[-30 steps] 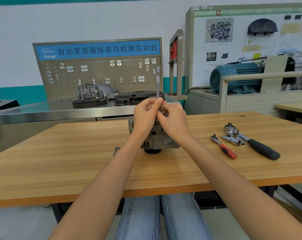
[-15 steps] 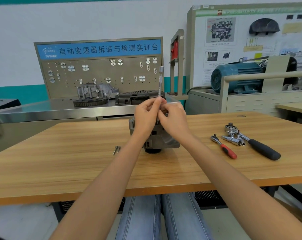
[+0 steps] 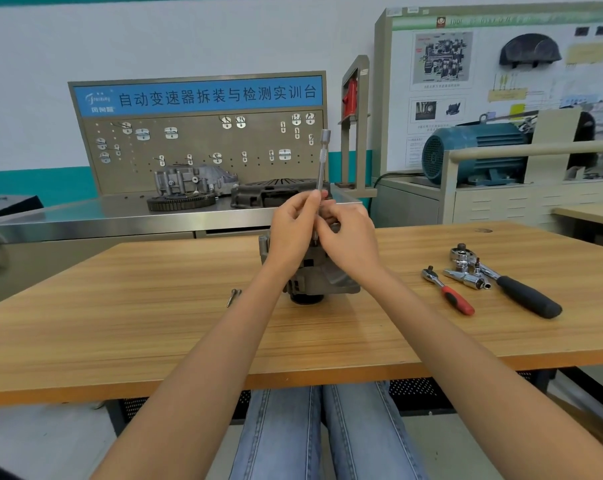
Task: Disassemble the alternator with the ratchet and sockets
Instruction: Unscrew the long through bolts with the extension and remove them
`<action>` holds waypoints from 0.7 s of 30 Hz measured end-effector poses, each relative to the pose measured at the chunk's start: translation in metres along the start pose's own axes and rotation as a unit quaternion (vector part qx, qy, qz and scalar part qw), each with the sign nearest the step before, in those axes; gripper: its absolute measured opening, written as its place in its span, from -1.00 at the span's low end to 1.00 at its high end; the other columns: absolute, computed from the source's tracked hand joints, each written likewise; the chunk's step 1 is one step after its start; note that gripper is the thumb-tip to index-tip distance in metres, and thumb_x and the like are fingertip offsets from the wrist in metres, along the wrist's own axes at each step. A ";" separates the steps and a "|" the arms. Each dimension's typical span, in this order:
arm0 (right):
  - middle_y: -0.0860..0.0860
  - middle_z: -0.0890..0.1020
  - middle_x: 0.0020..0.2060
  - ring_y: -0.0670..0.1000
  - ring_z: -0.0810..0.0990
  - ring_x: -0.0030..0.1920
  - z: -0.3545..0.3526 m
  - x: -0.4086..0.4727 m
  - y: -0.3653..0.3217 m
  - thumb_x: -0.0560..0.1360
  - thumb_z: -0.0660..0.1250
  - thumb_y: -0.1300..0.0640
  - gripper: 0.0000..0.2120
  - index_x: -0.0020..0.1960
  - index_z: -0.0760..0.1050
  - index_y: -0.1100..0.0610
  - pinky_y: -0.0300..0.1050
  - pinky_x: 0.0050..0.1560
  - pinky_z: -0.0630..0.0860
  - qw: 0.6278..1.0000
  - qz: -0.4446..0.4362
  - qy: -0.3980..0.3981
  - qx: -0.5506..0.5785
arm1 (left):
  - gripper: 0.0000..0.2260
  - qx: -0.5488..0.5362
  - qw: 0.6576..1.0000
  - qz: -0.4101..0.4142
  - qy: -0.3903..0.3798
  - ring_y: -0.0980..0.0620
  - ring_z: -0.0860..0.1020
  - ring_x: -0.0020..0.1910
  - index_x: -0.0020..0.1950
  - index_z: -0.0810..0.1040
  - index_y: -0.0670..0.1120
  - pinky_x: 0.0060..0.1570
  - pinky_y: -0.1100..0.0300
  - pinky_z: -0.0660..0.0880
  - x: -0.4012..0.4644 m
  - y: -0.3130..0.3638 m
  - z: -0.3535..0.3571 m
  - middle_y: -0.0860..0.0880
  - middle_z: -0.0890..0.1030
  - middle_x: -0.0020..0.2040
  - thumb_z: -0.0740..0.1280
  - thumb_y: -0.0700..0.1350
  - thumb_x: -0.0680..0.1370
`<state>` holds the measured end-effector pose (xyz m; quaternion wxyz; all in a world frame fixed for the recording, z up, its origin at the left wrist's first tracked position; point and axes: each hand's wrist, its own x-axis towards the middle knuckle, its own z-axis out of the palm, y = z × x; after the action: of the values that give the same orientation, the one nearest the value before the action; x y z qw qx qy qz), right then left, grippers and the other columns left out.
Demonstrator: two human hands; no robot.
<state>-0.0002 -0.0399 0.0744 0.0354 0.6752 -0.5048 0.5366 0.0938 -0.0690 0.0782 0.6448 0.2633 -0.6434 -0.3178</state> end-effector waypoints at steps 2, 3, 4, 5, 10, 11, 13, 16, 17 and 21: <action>-0.07 0.59 -0.21 0.02 0.50 0.06 0.000 0.000 -0.001 0.56 0.24 0.05 -0.84 -0.06 0.58 0.04 0.10 0.13 0.46 1.000 0.005 -0.006 0.001 | -0.82 -0.001 1.000 0.001 -0.005 0.05 0.64 0.03 0.04 0.62 -0.08 0.07 0.13 0.58 0.000 -0.001 0.000 -0.03 0.68 -0.03 0.21 -0.15 0.63; -0.08 0.58 -0.23 0.00 0.47 0.05 0.000 0.000 -0.001 0.56 0.23 0.05 -0.84 -0.11 0.56 0.03 0.10 0.12 0.45 1.000 0.010 -0.007 0.002 | -0.82 -0.001 1.000 0.006 0.000 0.07 0.64 0.02 0.03 0.63 -0.09 0.06 0.15 0.58 -0.001 -0.001 0.000 -0.02 0.68 -0.04 0.22 -0.16 0.63; -0.08 0.58 -0.23 -0.05 0.42 0.05 0.000 0.000 -0.002 0.56 0.22 0.05 -0.83 -0.13 0.55 0.03 0.09 0.14 0.44 1.000 0.015 -0.007 0.004 | -0.83 0.000 1.000 0.013 0.006 0.10 0.64 -0.02 0.01 0.63 -0.11 0.02 0.20 0.58 -0.001 -0.001 0.000 0.00 0.68 -0.07 0.24 -0.16 0.62; -0.09 0.58 -0.22 -0.09 0.37 0.04 0.000 0.000 -0.002 0.56 0.22 0.04 -0.83 -0.11 0.56 0.05 0.08 0.15 0.43 1.000 0.018 -0.004 0.004 | -0.84 0.003 1.000 0.021 0.012 0.13 0.64 -0.06 -0.01 0.64 -0.11 -0.03 0.24 0.57 -0.002 -0.001 0.000 0.01 0.68 -0.09 0.25 -0.17 0.62; -0.12 0.54 -0.23 -0.08 0.40 0.03 0.003 -0.001 -0.003 0.52 0.30 0.03 -0.86 -0.05 0.55 0.08 0.02 0.11 0.46 0.999 0.016 0.024 0.019 | -0.96 -0.017 0.999 0.007 0.038 0.08 0.65 -0.10 -0.05 0.58 -0.11 -0.07 0.25 0.57 -0.002 -0.003 0.001 -0.09 0.68 -0.08 0.34 -0.17 0.57; -0.12 0.54 -0.23 -0.07 0.41 0.04 0.004 -0.001 -0.003 0.51 0.31 0.03 -0.86 -0.06 0.55 0.09 0.00 0.09 0.47 0.999 0.015 0.029 0.015 | -0.97 -0.024 0.999 0.001 0.041 0.07 0.65 -0.11 -0.05 0.56 -0.11 -0.06 0.22 0.58 -0.001 -0.003 0.001 -0.11 0.68 -0.08 0.35 -0.17 0.56; -0.13 0.53 -0.23 -0.08 0.40 0.02 0.005 0.000 -0.002 0.51 0.31 0.04 -0.88 -0.06 0.55 0.09 -0.01 0.07 0.47 0.999 0.012 0.038 0.009 | -0.98 -0.028 0.999 -0.003 0.040 0.05 0.65 -0.11 -0.06 0.53 -0.10 -0.05 0.19 0.59 -0.001 -0.002 0.000 -0.13 0.68 -0.08 0.35 -0.18 0.56; -0.13 0.52 -0.21 -0.13 0.33 0.00 0.004 0.000 0.001 0.54 0.28 0.06 -0.86 0.02 0.57 0.08 -0.02 0.11 0.44 0.999 0.000 0.032 -0.002 | -0.97 -0.029 0.999 -0.003 0.038 0.04 0.66 -0.11 -0.05 0.52 -0.10 -0.05 0.18 0.59 -0.001 -0.001 0.001 -0.14 0.68 -0.09 0.33 -0.16 0.57; -0.13 0.52 -0.20 -0.14 0.32 0.01 0.004 0.000 0.002 0.55 0.27 0.06 -0.83 0.05 0.57 0.08 -0.02 0.11 0.43 1.000 -0.004 0.027 -0.007 | -0.96 -0.028 0.999 -0.001 0.038 0.08 0.65 -0.12 -0.02 0.53 -0.11 -0.07 0.21 0.58 -0.001 -0.001 0.001 -0.09 0.69 -0.10 0.31 -0.15 0.58; -0.08 0.60 -0.15 -0.04 0.42 0.10 0.002 -0.001 0.002 0.56 0.25 0.03 -0.82 0.05 0.58 0.06 -0.01 0.13 0.42 1.000 -0.013 0.021 -0.014 | -0.83 -0.019 1.000 0.002 0.023 0.20 0.63 -0.10 0.12 0.57 -0.16 -0.10 0.33 0.55 0.000 -0.001 0.001 0.04 0.67 -0.11 0.22 -0.16 0.63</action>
<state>-0.0003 -0.0414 0.0722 0.0624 0.6699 -0.5026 0.5429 0.0927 -0.0693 0.0774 0.6652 0.2572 -0.6224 -0.3224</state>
